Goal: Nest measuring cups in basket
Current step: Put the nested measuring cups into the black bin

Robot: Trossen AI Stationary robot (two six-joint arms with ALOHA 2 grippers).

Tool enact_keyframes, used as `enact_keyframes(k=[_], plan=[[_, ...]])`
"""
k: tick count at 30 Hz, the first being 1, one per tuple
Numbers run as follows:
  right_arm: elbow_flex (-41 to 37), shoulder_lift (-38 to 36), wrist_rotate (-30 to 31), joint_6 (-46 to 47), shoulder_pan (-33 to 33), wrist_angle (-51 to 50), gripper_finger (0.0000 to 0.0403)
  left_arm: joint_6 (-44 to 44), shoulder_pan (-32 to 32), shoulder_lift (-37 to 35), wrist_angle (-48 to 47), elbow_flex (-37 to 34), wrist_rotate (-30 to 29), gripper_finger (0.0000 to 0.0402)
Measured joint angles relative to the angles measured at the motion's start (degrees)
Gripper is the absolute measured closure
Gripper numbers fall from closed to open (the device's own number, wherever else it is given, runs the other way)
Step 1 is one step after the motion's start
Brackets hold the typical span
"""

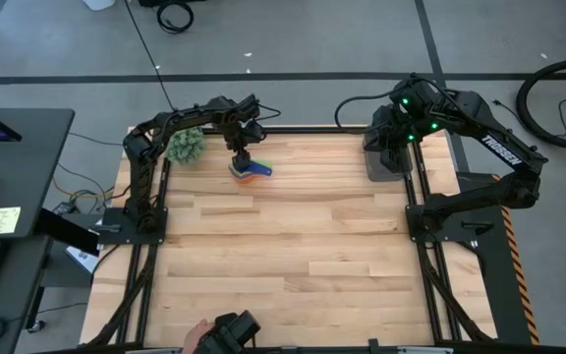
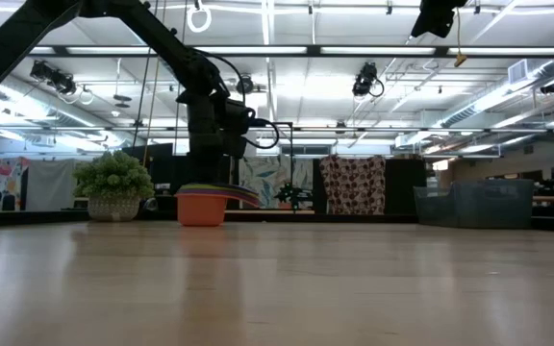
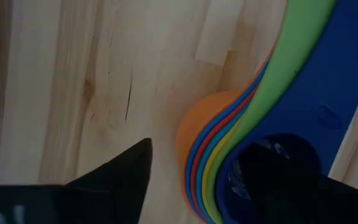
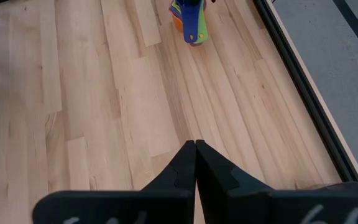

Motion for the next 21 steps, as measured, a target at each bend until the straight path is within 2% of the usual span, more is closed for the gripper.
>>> enact_keyframes(k=[13, 17, 21], plan=[[0.0, 0.0, 0.0, 0.0, 0.0, 0.0, 0.0388, -3.1, 0.0, 0.0, -0.6, 0.0, 0.7, 0.0303], [0.0, 0.0, 0.0, 0.0, 0.0, 0.0, 0.0388, -3.4, 0.0, -0.1, -0.5, 0.0, 0.5, 0.0329], [0.0, 0.0, 0.0, 0.0, 0.0, 0.0, 0.0387, -5.1, 0.0, 0.4, 0.7, -0.1, -0.9, 0.0338]])
